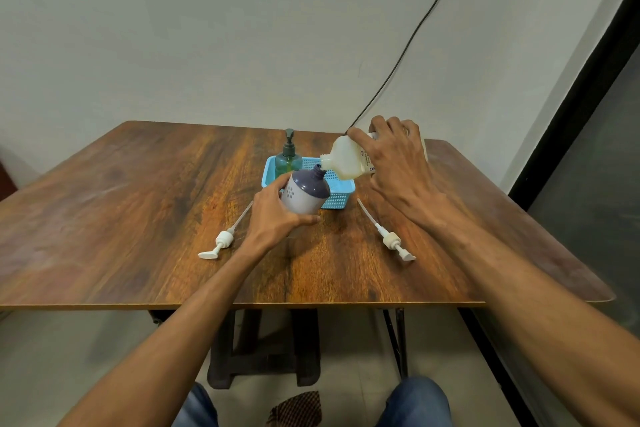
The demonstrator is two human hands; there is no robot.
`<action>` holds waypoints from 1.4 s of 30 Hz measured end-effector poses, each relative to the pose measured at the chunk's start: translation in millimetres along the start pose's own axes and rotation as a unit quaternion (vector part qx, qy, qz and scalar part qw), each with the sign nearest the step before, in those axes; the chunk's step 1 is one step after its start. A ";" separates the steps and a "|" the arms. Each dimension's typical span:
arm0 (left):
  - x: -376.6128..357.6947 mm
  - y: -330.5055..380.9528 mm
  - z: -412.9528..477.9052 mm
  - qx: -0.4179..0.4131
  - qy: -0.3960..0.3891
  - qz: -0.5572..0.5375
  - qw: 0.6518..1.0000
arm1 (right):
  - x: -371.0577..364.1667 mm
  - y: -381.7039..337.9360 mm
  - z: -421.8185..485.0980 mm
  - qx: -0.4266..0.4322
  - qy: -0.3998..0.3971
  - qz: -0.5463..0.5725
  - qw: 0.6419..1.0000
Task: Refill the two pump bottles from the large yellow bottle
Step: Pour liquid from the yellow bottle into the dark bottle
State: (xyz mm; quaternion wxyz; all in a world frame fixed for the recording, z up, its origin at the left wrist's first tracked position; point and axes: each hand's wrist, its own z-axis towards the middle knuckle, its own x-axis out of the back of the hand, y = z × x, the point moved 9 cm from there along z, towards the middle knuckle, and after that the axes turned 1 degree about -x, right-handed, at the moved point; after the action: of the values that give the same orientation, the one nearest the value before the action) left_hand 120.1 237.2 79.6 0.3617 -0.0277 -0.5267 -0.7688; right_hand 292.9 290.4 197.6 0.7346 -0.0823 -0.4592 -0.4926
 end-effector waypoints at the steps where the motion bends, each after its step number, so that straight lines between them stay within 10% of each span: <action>1: 0.0 0.3 0.1 0.000 0.000 0.000 1.000 | -0.1 -0.2 0.0 0.000 -0.001 -0.001 1.000; 42: -1.4 6.2 -0.5 0.008 -0.008 0.004 1.000 | 1.3 -0.9 1.1 0.011 -0.011 -0.019 1.000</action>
State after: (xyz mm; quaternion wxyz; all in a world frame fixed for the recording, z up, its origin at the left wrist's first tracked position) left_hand 125.0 236.4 83.6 0.3607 -0.0331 -0.5354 -0.7630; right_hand 291.6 289.8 198.9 0.7207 -0.0710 -0.4741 -0.5007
